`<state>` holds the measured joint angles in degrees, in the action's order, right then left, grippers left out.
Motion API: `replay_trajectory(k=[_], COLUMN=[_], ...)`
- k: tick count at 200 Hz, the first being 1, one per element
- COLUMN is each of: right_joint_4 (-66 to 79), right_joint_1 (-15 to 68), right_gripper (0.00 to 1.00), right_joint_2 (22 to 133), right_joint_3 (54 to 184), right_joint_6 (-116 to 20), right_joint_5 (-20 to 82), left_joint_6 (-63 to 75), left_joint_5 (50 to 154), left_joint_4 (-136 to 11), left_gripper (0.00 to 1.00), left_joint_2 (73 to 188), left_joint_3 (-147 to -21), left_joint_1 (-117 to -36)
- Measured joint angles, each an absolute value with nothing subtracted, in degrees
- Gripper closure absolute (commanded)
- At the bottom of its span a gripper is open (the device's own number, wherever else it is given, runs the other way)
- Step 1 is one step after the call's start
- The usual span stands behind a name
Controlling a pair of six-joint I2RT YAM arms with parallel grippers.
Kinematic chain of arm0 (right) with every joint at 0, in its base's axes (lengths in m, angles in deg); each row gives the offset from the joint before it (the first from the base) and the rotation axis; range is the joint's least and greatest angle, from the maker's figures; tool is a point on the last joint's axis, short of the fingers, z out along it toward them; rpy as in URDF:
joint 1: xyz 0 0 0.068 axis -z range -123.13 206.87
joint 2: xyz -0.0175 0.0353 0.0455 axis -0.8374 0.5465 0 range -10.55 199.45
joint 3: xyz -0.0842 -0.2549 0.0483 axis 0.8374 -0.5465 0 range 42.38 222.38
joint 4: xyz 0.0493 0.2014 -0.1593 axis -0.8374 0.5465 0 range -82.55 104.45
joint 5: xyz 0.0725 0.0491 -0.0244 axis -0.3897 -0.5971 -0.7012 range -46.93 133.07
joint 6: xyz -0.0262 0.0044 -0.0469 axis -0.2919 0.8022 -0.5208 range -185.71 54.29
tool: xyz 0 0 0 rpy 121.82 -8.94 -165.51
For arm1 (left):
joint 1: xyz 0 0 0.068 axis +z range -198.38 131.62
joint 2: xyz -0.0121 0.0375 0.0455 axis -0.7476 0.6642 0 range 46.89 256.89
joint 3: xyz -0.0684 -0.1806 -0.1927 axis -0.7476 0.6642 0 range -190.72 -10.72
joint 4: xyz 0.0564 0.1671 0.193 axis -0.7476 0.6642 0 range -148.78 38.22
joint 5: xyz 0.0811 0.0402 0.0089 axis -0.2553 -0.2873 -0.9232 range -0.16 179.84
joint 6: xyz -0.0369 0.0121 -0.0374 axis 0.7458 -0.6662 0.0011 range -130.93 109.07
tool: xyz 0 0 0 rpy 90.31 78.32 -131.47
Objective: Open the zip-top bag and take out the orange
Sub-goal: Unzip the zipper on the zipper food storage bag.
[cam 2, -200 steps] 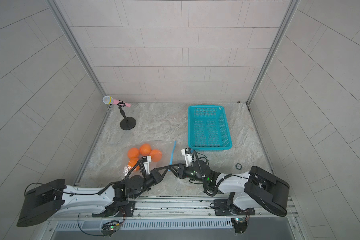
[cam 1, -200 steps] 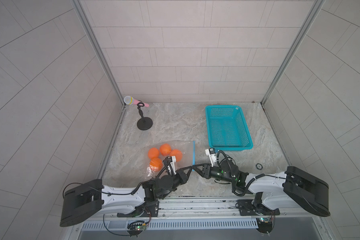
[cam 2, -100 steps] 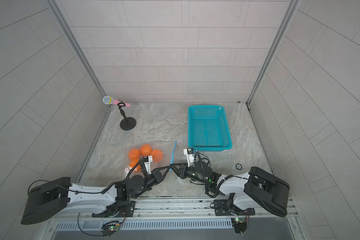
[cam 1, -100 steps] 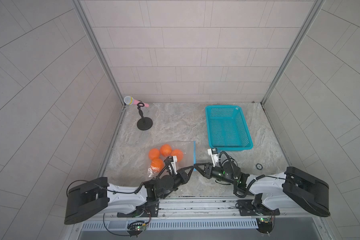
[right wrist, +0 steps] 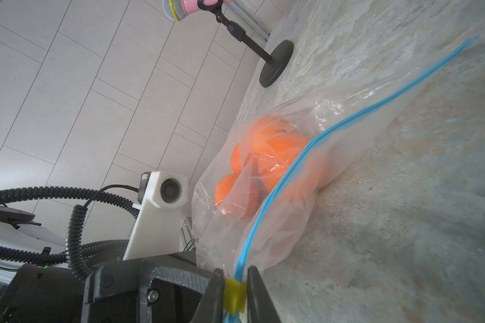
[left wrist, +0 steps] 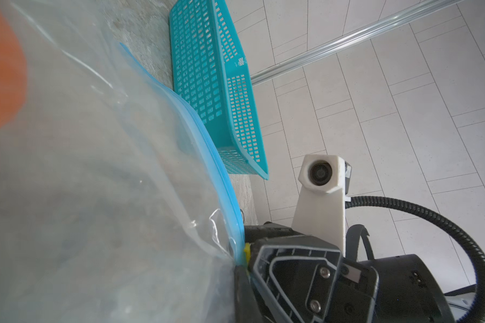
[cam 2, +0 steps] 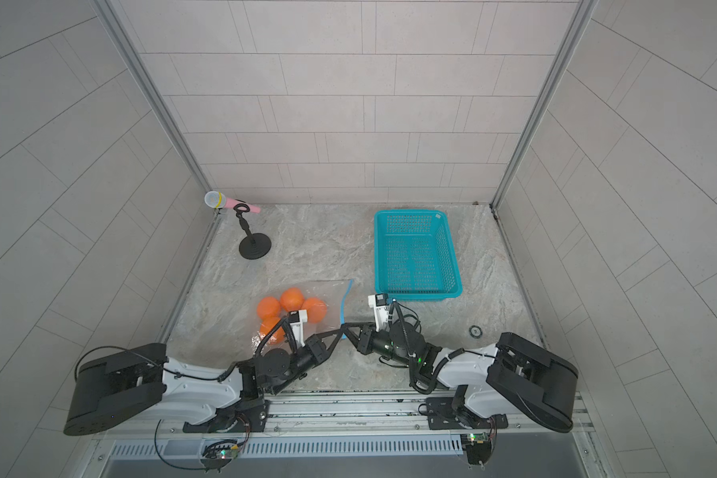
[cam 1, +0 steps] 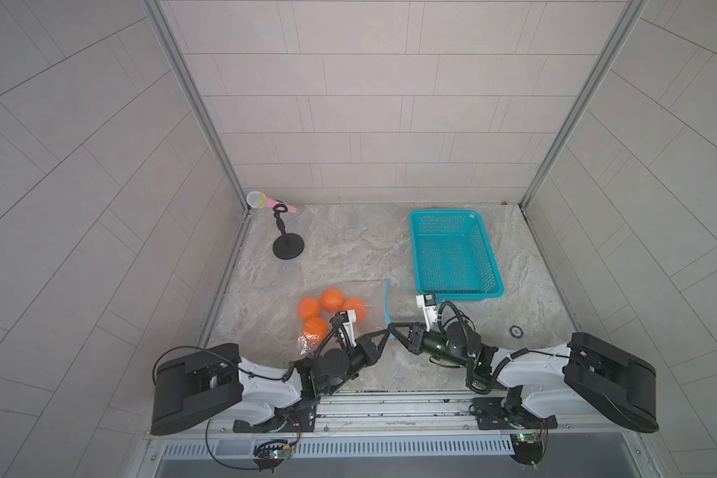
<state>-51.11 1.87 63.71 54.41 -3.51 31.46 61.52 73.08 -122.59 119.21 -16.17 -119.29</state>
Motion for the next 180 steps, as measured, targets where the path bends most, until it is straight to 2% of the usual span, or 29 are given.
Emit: replay_trajectory(k=[31,72,124,151,180], right_joint_4=[-51.2,-51.07,-51.74,-52.42,-53.45], right_joint_1=[1.87,1.91,1.98,2.11,2.19], right_gripper=[0.71,0.71,0.83,0.93,0.98], right_joint_2=[62.97,61.65,62.03,63.21,63.97], right_joint_3=[53.41,53.45,53.43,53.36,53.17], right_joint_6=[-3.76,-4.15,-3.8,-3.34,-3.01], right_joint_5=[31.06,30.47,29.84,29.38,29.42], left_joint_6=[61.47,61.41,61.47,61.65,61.54], left_joint_5=[72.75,72.73,73.21,73.54,73.89], left_joint_4=[-123.2,-121.21,-122.61,-124.36,-124.45], left_gripper=[1.0,1.0,1.0,1.0,1.0], left_joint_2=[118.73,115.58,118.16,120.63,120.74], left_joint_3=[-16.17,-16.22,-16.28,-16.3,-16.3], left_joint_1=[-119.29,-119.29,-119.29,-119.29,-119.29])
